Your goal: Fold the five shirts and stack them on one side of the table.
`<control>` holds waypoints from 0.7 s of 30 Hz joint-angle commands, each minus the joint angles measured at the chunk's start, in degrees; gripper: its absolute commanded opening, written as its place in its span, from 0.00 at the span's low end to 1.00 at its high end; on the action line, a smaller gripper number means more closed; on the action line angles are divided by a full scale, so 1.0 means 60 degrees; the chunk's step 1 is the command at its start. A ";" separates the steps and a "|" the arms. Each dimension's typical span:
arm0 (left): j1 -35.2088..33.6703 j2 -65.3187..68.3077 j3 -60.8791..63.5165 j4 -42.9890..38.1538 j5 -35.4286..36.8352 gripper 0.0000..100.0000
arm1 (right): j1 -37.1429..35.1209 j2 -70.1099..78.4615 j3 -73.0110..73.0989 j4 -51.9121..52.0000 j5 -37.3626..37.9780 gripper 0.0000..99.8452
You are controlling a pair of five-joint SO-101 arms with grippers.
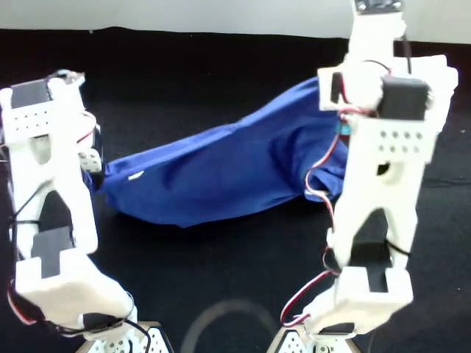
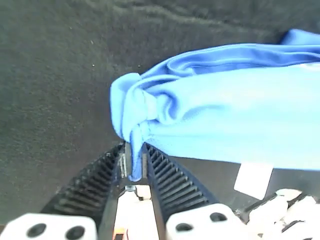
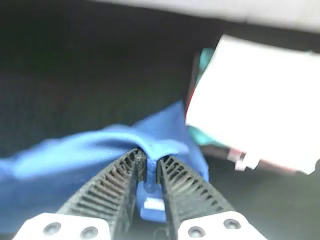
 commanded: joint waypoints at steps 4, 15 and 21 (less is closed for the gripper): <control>0.0886 -0.3392 -0.0388 0.0147 0.0396 0.01 | 0.0154 -0.0974 -0.1311 0.0125 0.0293 0.01; 0.0828 -0.8330 -0.0418 0.0073 0.0352 0.01 | 0.0300 -0.3363 -0.2718 0.0330 0.0322 0.01; 0.0828 -0.9722 -0.0432 0.0029 0.0337 0.01 | 0.0300 -0.5106 -0.2645 0.0256 0.0322 0.01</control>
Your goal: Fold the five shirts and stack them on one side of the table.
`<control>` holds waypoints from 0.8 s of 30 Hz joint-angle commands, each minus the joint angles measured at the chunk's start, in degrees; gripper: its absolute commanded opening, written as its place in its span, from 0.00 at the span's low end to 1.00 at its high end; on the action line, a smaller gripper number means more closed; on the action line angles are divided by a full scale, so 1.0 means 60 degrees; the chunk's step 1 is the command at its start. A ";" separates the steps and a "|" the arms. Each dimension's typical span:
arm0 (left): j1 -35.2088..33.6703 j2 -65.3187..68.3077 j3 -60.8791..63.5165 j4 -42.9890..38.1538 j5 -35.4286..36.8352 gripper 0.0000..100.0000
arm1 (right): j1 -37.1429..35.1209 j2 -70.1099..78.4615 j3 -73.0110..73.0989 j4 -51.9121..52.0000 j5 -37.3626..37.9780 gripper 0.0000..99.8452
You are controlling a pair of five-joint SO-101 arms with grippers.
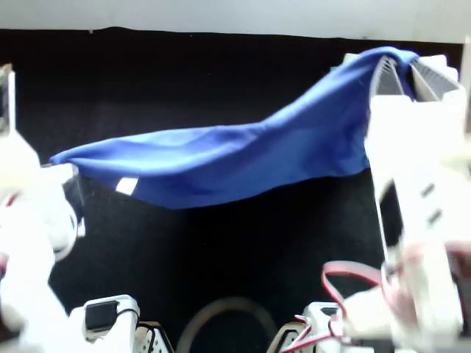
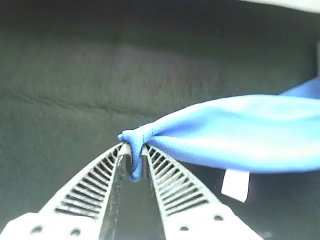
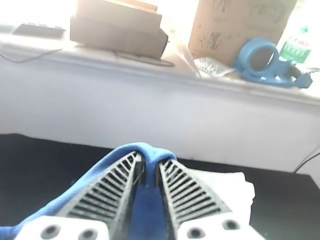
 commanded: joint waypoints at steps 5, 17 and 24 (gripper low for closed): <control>-0.0623 -0.1502 -0.0256 -0.0557 0.0044 0.01 | 0.0110 -0.1604 -0.0212 -0.0066 0.0103 0.01; -0.1429 -0.2894 -0.0256 -0.1026 0.0044 0.01 | 0.0110 -0.3333 -0.0183 -0.1165 0.0103 0.01; -0.1399 -0.2835 -0.0154 -0.1040 0.0059 0.01 | 0.0110 -0.3524 -0.0154 -0.2440 0.1187 0.01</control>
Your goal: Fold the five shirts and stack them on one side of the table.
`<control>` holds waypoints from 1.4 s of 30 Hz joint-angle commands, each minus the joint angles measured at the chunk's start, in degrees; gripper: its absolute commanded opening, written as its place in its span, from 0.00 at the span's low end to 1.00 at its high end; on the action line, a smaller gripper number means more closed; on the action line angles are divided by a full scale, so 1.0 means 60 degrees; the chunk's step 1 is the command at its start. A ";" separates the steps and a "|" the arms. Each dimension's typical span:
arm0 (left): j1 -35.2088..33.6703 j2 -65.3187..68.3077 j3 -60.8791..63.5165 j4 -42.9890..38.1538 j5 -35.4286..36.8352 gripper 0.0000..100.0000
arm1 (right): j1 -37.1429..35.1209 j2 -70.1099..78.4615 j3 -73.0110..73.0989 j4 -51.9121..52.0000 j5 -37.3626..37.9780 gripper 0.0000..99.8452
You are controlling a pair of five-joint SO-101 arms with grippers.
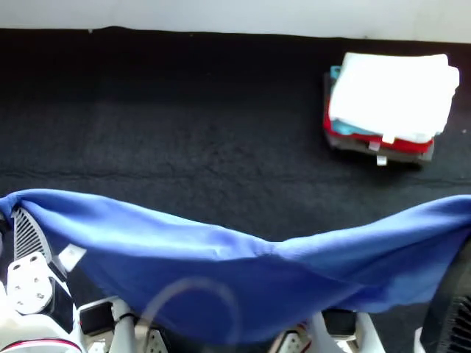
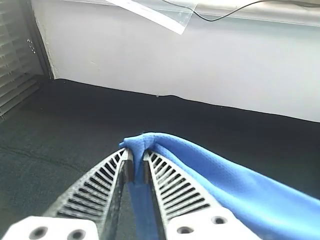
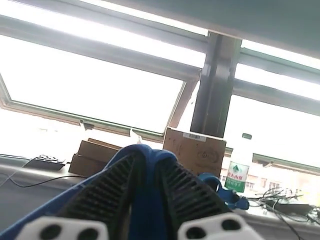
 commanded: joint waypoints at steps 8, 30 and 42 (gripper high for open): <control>-0.0095 -0.0037 -0.0256 -0.0176 0.0088 0.01 | 0.0125 0.0081 -0.0022 -0.0227 0.0557 0.01; -0.0081 0.0066 0.3011 -0.2051 0.0073 0.01 | -0.0051 0.1473 0.2894 -0.0535 0.0513 0.01; 0.0872 0.4681 0.3656 -0.5055 0.0044 0.01 | -0.0242 0.5531 0.6396 -0.5326 0.0381 0.01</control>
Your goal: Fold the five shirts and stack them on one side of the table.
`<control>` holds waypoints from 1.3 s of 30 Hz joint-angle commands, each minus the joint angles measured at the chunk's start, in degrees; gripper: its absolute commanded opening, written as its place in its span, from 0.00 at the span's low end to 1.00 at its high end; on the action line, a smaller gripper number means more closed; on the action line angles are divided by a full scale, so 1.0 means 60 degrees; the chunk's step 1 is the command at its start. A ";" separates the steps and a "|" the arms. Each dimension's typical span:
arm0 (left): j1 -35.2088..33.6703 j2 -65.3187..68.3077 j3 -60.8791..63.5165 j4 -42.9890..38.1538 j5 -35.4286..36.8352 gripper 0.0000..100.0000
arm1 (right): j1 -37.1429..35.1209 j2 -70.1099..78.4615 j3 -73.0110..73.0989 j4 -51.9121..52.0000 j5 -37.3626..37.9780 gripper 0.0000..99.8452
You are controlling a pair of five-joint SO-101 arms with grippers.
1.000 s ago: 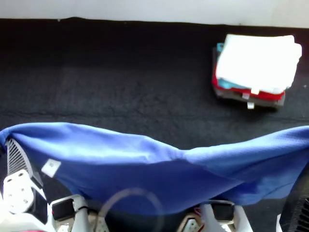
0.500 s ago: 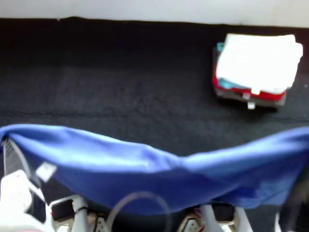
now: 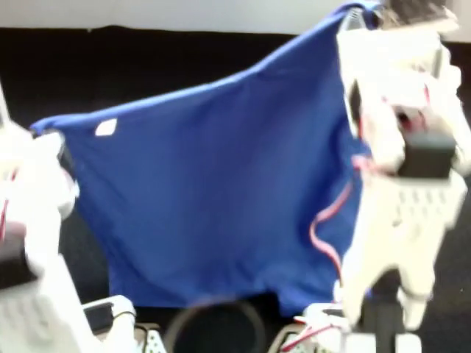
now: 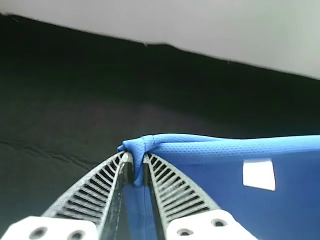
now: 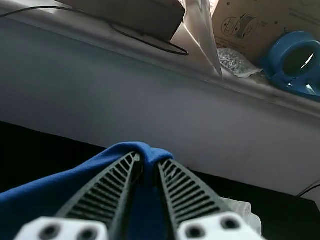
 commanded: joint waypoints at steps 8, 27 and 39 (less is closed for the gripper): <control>0.0403 0.6249 -0.6689 0.1275 0.0029 0.01 | -0.0037 0.2088 -0.1429 -0.1179 -0.0088 0.01; 0.0432 1.2168 -0.8740 0.3516 -0.0440 0.01 | -0.0095 0.6703 -0.1824 0.2103 -0.0103 0.01; 0.0799 1.1641 -0.6396 0.5465 -0.1392 0.01 | 0.0271 0.6733 -0.1853 0.5766 -0.0103 0.01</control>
